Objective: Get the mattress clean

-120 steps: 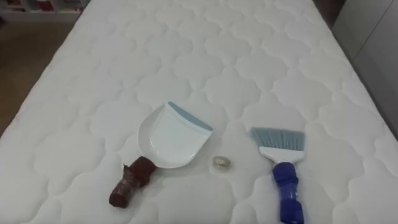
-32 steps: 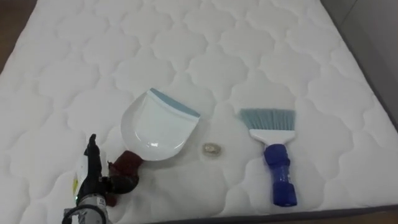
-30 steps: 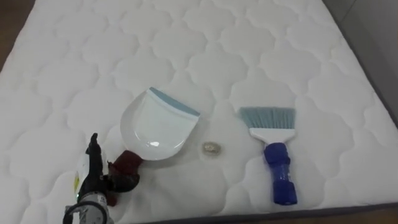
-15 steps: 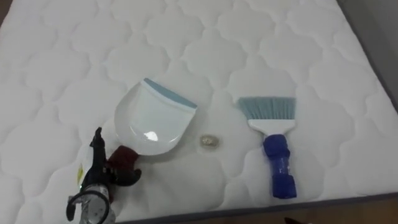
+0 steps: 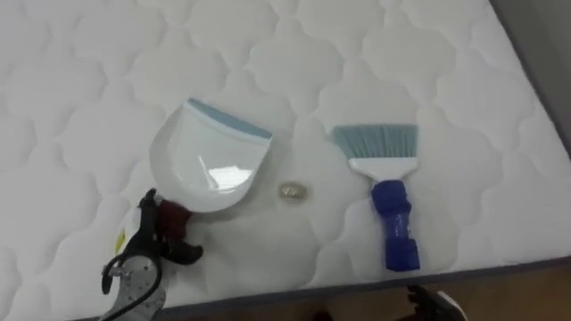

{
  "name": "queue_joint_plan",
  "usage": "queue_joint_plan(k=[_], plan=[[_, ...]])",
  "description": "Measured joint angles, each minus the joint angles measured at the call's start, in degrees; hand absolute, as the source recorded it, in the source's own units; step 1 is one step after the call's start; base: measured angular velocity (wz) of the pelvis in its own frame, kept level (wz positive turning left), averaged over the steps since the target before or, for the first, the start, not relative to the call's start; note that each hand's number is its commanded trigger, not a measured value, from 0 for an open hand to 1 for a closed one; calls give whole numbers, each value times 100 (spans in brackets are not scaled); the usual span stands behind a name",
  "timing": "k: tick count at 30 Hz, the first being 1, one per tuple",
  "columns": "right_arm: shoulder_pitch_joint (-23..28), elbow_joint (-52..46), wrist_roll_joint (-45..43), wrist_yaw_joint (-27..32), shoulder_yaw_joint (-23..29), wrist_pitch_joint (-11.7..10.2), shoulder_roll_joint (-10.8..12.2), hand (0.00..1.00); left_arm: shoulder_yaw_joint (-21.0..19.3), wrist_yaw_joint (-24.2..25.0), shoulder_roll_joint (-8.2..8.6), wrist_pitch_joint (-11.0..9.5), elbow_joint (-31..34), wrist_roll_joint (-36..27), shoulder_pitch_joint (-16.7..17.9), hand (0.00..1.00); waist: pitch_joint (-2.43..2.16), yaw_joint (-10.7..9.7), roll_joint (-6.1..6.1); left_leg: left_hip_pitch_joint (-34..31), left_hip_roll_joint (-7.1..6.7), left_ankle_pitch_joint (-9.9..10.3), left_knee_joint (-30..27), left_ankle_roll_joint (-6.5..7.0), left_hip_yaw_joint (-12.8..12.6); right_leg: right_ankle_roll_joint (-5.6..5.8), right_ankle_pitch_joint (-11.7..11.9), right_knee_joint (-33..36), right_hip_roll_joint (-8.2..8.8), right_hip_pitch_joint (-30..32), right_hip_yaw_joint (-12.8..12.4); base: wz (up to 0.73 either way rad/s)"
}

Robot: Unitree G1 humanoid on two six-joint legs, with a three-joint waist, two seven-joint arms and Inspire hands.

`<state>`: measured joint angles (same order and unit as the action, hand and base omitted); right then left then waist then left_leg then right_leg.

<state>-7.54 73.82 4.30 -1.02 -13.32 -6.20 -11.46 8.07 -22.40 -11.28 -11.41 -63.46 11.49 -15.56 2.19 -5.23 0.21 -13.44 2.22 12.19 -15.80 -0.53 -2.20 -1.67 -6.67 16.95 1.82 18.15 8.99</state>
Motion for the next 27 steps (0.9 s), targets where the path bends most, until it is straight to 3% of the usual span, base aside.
queue_joint_plan(k=[3, 11, 22, 27], plan=[[2, -30, -2, 88, -6, 2, -1, 0, -2, 4, -17, 42, -186, -5, -4, 0, 25, 40, 46, -143, -90, 19, -197, 31, -36, 31, 21, -7, 72, 48, 83, -12], [-128, -286, 3, 157, -54, 15, -75, 0, 13, 43, 0, 264, -188, -70, -334, 0, 62, 34, 107, -833, -93, 63, -722, 88, -103, -28, -24, 567, 132, 785, 60, 0], [-131, -527, 256, 157, -173, 82, -91, 0, 11, 53, -7, 399, -186, -255, -422, 0, 60, -85, 103, -1078, -65, 53, -908, -10, -105, -182, -107, 958, 161, 1120, 50, 1], [-132, -582, 238, 176, -173, 86, -94, 0, 11, 53, -6, 402, -186, -423, -422, 0, 59, -73, 102, -1102, -58, 47, -956, -21, -112, -193, -107, 984, 149, 1169, 31, 0]])
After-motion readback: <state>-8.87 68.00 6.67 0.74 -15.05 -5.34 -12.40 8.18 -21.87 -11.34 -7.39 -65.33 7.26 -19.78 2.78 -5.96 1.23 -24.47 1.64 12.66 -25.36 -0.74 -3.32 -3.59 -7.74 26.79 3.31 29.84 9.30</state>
